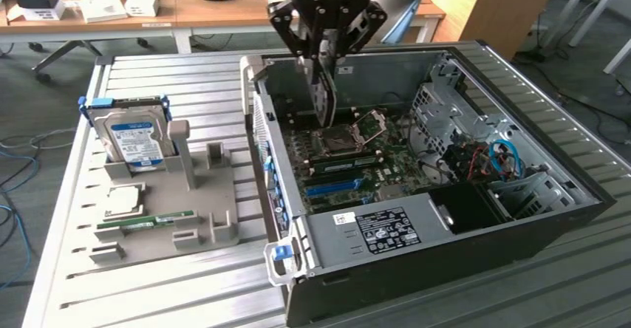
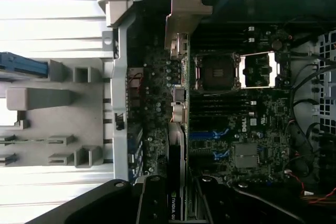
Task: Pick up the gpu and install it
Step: 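Pick up the gpu and move the gpu toward the slot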
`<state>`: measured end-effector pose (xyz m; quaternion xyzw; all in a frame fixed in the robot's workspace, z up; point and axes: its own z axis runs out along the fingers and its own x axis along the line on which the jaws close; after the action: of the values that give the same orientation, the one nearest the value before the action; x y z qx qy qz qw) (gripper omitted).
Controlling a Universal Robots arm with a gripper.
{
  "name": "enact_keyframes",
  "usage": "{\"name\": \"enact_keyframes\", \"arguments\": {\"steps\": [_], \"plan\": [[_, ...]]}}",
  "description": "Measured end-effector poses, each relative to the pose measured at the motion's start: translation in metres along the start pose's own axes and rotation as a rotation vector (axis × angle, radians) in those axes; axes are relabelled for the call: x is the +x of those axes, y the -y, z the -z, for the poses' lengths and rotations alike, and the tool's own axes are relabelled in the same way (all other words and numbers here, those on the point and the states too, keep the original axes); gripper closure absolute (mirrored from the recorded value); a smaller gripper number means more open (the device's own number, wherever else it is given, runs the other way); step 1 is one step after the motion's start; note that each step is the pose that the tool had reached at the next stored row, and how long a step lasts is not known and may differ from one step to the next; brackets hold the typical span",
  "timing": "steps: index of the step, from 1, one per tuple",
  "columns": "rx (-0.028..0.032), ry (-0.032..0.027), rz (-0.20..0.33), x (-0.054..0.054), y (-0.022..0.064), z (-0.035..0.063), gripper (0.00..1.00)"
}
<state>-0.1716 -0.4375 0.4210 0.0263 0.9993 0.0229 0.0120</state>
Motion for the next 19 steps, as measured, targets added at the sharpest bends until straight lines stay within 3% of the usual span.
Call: {"name": "enact_keyframes", "arguments": {"steps": [19], "plan": [[-0.0002, 0.0, 0.0, -0.08, -0.0042, -0.002, 0.74]]}}
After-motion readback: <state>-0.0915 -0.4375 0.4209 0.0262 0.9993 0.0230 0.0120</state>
